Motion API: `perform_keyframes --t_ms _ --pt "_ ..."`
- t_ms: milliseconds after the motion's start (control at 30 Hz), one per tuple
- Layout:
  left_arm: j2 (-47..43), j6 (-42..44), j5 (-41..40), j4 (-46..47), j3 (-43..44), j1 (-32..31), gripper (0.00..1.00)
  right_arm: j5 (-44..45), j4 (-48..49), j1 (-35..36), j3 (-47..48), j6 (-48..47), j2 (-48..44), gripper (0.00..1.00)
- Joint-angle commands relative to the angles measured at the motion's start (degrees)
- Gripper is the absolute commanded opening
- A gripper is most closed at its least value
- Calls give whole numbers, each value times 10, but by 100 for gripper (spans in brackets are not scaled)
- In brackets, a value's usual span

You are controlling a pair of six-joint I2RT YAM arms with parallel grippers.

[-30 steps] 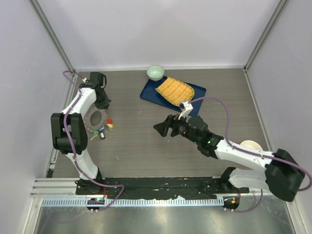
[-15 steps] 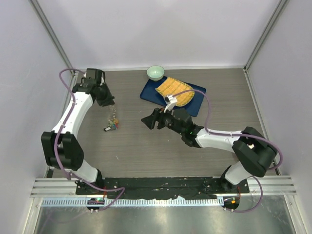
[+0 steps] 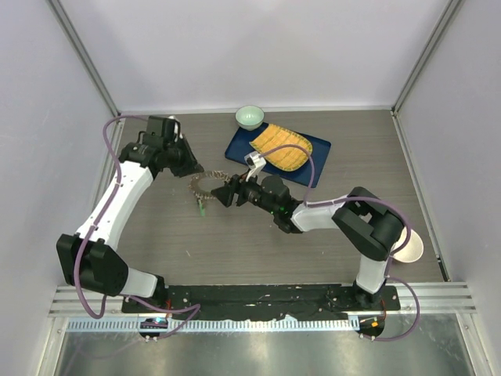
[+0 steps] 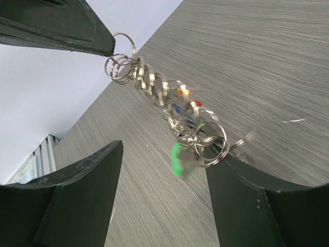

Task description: Remove the keys from the keyring

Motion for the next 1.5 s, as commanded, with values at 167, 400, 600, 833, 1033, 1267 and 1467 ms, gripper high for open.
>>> perform_keyframes --t_ms 167,400,600,833,1033,1267,1467 --pt "-7 -15 28 27 -1 -18 0 141 53 43 -3 -72 -31 71" --pt "3 0 11 21 2 -38 0 181 -17 47 -21 -180 -72 75" --pt "9 7 20 14 6 -43 0 184 38 48 -60 -298 -87 85" --pt "4 10 33 3 17 -50 0 145 57 48 -58 -426 -66 88" --pt "-11 4 56 -5 15 -56 0 130 121 48 -47 -475 -24 89" --pt "-22 10 36 -21 18 -59 0 137 190 48 -23 -543 35 89" --pt "-13 89 -91 -44 -3 -59 41 116 223 48 -59 -423 30 83"
